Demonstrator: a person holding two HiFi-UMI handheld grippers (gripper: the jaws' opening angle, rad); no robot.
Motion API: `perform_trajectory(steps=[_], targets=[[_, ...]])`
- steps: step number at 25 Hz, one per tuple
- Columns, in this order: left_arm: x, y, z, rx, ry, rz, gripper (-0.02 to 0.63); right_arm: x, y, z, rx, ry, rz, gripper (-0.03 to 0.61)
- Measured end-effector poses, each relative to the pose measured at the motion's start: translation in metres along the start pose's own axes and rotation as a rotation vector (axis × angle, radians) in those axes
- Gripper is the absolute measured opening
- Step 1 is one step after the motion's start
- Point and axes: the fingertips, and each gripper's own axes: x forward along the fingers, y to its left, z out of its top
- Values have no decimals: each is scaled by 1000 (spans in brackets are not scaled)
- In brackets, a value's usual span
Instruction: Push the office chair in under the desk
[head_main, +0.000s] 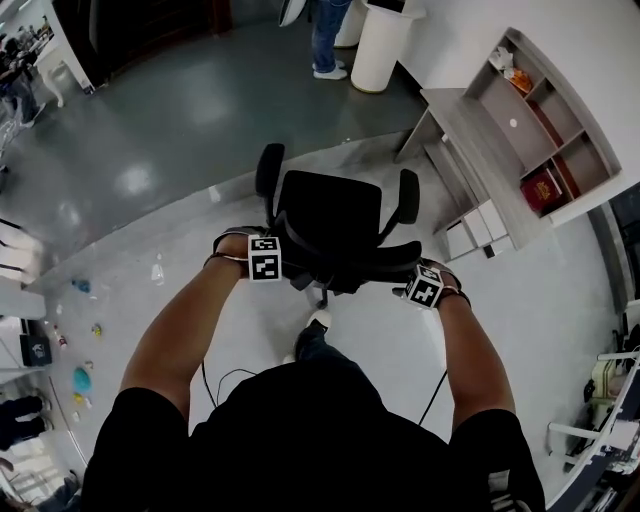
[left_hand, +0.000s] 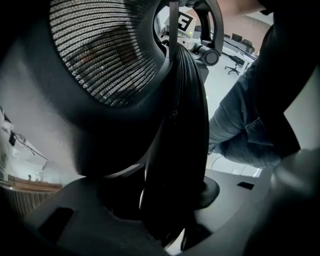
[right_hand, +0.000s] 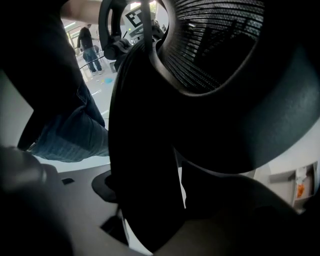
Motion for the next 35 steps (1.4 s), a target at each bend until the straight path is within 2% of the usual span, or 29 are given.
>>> perform_trajectory(steps=[7,24,30,35], targets=[[16,56,47,94,-19,-6,189,-2,-31,-45,88,24,-9,296],[53,187,139,288,-54,-36,189,-7,-109,-111,248,59,-17,275],[62,222,150,345,-49,-44,190,-7,-126,-109,285,54,-19,259],[64,234,149,372,-61,-57,190,-6,-129,-103,312,53,-33,252]])
